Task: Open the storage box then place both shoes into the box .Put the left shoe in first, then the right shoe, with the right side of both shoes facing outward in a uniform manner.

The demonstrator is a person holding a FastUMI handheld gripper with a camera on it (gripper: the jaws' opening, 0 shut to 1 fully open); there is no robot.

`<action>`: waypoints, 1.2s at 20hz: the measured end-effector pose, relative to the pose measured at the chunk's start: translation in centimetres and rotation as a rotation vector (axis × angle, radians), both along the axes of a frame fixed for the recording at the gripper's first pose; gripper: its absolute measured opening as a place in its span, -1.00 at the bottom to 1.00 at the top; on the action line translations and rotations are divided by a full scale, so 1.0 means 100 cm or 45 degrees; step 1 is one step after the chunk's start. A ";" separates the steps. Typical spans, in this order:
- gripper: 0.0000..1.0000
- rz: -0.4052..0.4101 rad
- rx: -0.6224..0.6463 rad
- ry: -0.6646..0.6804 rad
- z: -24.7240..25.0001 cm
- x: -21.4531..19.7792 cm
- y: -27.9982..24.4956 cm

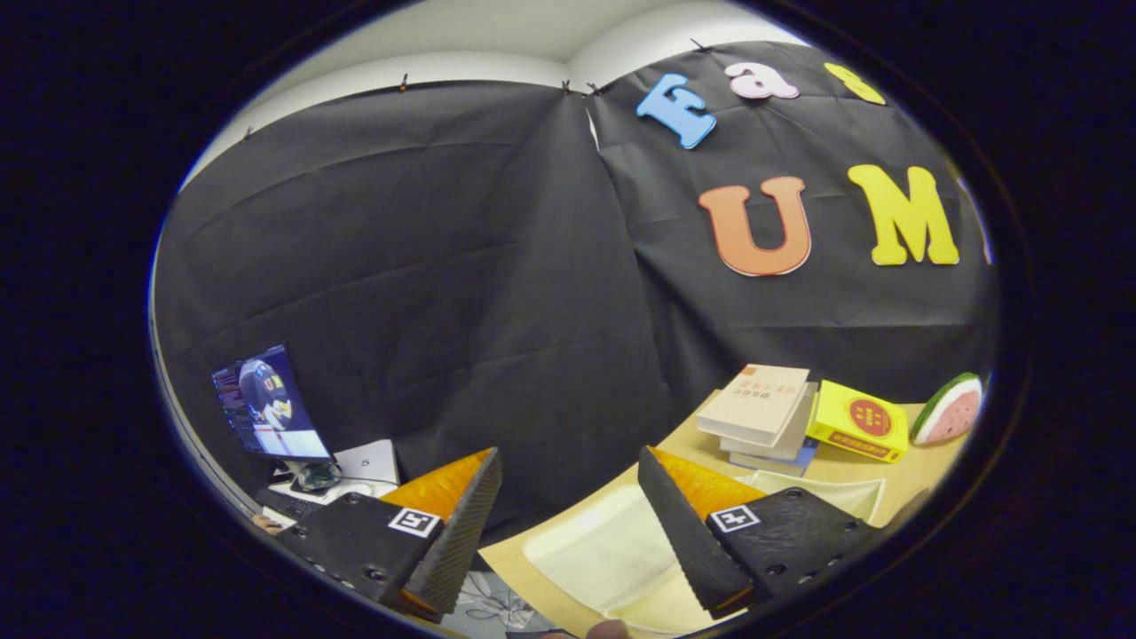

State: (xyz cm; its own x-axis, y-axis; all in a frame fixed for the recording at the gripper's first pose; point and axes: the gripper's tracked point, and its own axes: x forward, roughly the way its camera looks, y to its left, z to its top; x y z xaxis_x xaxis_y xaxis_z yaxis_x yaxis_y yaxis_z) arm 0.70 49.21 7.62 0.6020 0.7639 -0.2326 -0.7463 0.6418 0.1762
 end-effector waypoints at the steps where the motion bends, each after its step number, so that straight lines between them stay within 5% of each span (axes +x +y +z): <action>1: 0.90 -0.015 -0.002 -0.012 0.000 0.001 -0.013; 11: 0.92 -0.520 -0.165 -0.183 -0.030 0.057 -0.279; 17: 0.91 -0.819 -0.376 0.035 -0.124 0.094 -0.440; 24: 0.92 -0.861 -0.441 0.467 -0.239 0.127 -0.474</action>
State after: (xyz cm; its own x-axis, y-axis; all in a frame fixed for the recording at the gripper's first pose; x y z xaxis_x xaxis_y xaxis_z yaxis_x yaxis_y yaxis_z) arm 13.44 1.77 -16.30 0.7445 0.1155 -0.6575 -0.1157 0.9923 0.0433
